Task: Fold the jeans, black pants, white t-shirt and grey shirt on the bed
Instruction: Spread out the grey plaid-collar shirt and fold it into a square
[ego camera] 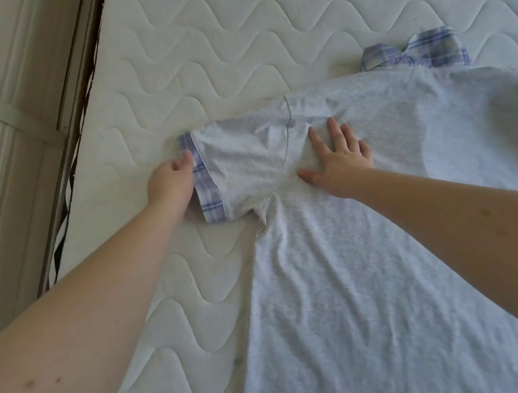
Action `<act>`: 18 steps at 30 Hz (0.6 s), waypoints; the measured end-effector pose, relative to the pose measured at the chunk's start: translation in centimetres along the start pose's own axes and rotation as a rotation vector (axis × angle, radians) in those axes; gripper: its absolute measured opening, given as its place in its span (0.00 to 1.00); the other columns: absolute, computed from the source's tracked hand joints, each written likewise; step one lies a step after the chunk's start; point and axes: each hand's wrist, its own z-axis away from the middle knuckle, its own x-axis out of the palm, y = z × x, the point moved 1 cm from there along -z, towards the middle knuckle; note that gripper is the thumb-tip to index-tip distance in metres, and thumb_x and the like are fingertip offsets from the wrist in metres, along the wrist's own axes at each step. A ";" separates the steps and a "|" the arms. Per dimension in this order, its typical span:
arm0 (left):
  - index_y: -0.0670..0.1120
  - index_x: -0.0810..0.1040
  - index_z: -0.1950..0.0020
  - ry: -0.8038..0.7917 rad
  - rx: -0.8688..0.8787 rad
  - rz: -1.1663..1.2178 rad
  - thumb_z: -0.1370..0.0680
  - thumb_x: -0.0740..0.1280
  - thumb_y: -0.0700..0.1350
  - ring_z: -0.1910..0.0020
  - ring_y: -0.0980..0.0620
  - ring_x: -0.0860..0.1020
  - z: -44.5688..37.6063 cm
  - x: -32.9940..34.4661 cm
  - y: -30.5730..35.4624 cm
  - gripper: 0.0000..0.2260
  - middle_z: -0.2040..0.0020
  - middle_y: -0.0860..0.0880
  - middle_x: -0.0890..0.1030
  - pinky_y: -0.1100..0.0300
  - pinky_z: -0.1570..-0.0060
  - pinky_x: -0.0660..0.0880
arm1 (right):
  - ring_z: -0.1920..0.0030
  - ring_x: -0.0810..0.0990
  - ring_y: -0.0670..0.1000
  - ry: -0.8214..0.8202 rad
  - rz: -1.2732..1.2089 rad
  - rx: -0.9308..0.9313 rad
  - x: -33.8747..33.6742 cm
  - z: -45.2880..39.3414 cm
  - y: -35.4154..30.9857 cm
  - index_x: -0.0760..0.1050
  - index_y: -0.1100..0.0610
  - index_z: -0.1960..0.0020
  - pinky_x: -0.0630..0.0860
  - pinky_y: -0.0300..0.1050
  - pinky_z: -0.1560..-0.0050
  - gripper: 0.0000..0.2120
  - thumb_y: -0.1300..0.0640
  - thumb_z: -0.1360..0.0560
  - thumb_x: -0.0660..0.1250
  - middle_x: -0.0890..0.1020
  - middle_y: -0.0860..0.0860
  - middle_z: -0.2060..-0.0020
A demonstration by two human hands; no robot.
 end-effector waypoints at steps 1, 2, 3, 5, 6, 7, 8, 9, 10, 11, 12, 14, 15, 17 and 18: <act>0.44 0.75 0.58 -0.082 -0.028 0.034 0.21 0.60 0.61 0.57 0.44 0.76 0.2 0.3 -0.4 0.21 0.59 0.44 0.78 0.55 0.60 0.66 | 0.23 0.33 0.54 -0.003 0.004 0.001 0.0 0.0 -0.2 0.33 0.40 0.23 0.40 0.58 0.24 0.42 0.28 0.26 0.54 0.31 0.49 0.23; 0.45 0.75 0.59 -0.146 -0.028 0.067 0.22 0.62 0.63 0.60 0.45 0.75 0.5 0.7 -0.8 0.21 0.61 0.46 0.77 0.55 0.60 0.67 | 0.23 0.33 0.55 -0.010 0.007 0.006 0.1 -0.1 -0.3 0.33 0.41 0.23 0.40 0.59 0.24 0.42 0.29 0.25 0.54 0.30 0.50 0.24; 0.45 0.75 0.59 -0.176 -0.005 0.083 0.24 0.66 0.62 0.61 0.47 0.75 0.8 1.0 -1.0 0.20 0.61 0.47 0.78 0.55 0.61 0.68 | 0.23 0.33 0.56 -0.014 0.007 0.013 0.0 -0.1 -0.5 0.33 0.42 0.23 0.39 0.59 0.24 0.41 0.30 0.25 0.54 0.30 0.50 0.24; 0.45 0.74 0.57 -0.139 0.060 0.066 0.25 0.70 0.55 0.63 0.49 0.73 1.1 1.6 -1.1 0.14 0.62 0.49 0.75 0.55 0.64 0.68 | 0.23 0.34 0.56 0.023 -0.033 0.017 -0.3 0.1 -0.9 0.36 0.44 0.22 0.39 0.59 0.24 0.39 0.33 0.23 0.54 0.32 0.51 0.23; 0.46 0.71 0.57 -0.100 0.077 0.079 0.24 0.69 0.53 0.63 0.48 0.72 1.1 1.7 -1.1 0.12 0.63 0.49 0.74 0.55 0.65 0.67 | 0.22 0.36 0.55 0.080 -0.064 -0.004 -0.5 0.2 -1.1 0.38 0.45 0.21 0.39 0.58 0.24 0.37 0.36 0.22 0.54 0.34 0.50 0.22; 0.46 0.70 0.55 -0.077 0.066 0.159 0.24 0.68 0.50 0.61 0.46 0.74 1.1 1.8 -0.9 0.10 0.62 0.49 0.74 0.55 0.63 0.69 | 0.22 0.37 0.53 0.156 -0.083 -0.039 -0.8 0.3 -1.4 0.40 0.46 0.21 0.39 0.56 0.24 0.35 0.38 0.21 0.54 0.36 0.49 0.22; 0.47 0.71 0.52 -0.080 0.032 0.290 0.23 0.67 0.48 0.56 0.44 0.77 1.1 1.8 -0.6 0.08 0.58 0.49 0.76 0.53 0.57 0.73 | 0.22 0.38 0.52 0.226 -0.090 -0.078 -1.0 0.3 -1.8 0.40 0.46 0.21 0.39 0.55 0.24 0.34 0.40 0.20 0.52 0.37 0.48 0.22; 0.47 0.71 0.48 -0.094 -0.020 0.418 0.23 0.66 0.46 0.50 0.43 0.79 1.1 1.9 -0.4 0.07 0.53 0.47 0.78 0.49 0.49 0.76 | 0.22 0.38 0.51 0.266 -0.096 -0.109 -1.3 0.3 -2.2 0.40 0.46 0.21 0.39 0.54 0.24 0.33 0.41 0.19 0.51 0.37 0.48 0.21; 0.48 0.70 0.45 -0.107 -0.063 0.510 0.23 0.66 0.45 0.46 0.42 0.79 1.0 2.0 -0.2 0.09 0.48 0.45 0.79 0.45 0.43 0.76 | 0.22 0.38 0.51 0.275 -0.108 -0.126 -1.5 0.1 -2.6 0.40 0.46 0.21 0.39 0.54 0.24 0.32 0.41 0.18 0.50 0.37 0.48 0.21; 0.48 0.70 0.43 -0.119 -0.088 0.552 0.23 0.66 0.44 0.44 0.41 0.79 1.0 2.0 -0.1 0.10 0.45 0.44 0.79 0.42 0.41 0.75 | 0.22 0.38 0.51 0.271 -0.125 -0.126 -1.8 -0.2 -2.9 0.40 0.46 0.20 0.39 0.54 0.24 0.31 0.42 0.18 0.49 0.38 0.48 0.21; 0.48 0.70 0.42 -0.132 -0.100 0.578 0.24 0.66 0.43 0.44 0.42 0.80 1.0 2.1 -0.1 0.11 0.43 0.44 0.79 0.42 0.41 0.76 | 0.22 0.39 0.51 0.272 -0.146 -0.113 -2.1 -0.6 -3.2 0.42 0.47 0.20 0.40 0.54 0.23 0.29 0.43 0.18 0.49 0.39 0.48 0.21; 0.48 0.73 0.42 -0.180 -0.116 0.625 0.24 0.69 0.45 0.47 0.47 0.82 0.9 2.4 -0.5 0.12 0.45 0.47 0.82 0.46 0.43 0.78 | 0.21 0.41 0.51 0.313 -0.206 -0.074 -3.3 -1.7 -3.4 0.46 0.47 0.20 0.40 0.54 0.23 0.26 0.46 0.17 0.47 0.43 0.49 0.20; 0.49 0.76 0.43 -0.225 -0.114 0.640 0.24 0.70 0.47 0.49 0.51 0.83 1.0 2.3 -0.6 0.11 0.46 0.49 0.83 0.50 0.46 0.79 | 0.21 0.41 0.51 0.341 -0.231 -0.052 -4.0 -2.3 -3.3 0.47 0.47 0.20 0.39 0.54 0.23 0.26 0.47 0.16 0.47 0.44 0.49 0.20; 0.50 0.80 0.43 -0.308 -0.079 0.621 0.23 0.71 0.48 0.53 0.55 0.84 1.3 2.3 -1.0 0.09 0.47 0.50 0.84 0.56 0.50 0.78 | 0.21 0.43 0.52 0.354 -0.213 -0.005 -5.8 -3.8 -2.5 0.47 0.48 0.20 0.39 0.55 0.24 0.26 0.47 0.16 0.48 0.47 0.50 0.20; 0.50 0.80 0.43 -0.311 -0.048 0.586 0.23 0.71 0.46 0.52 0.54 0.83 1.2 2.2 -1.2 0.09 0.47 0.50 0.84 0.56 0.50 0.78 | 0.21 0.44 0.53 0.334 -0.180 0.020 -6.7 -4.6 -2.1 0.47 0.47 0.20 0.40 0.56 0.24 0.26 0.46 0.17 0.49 0.48 0.50 0.20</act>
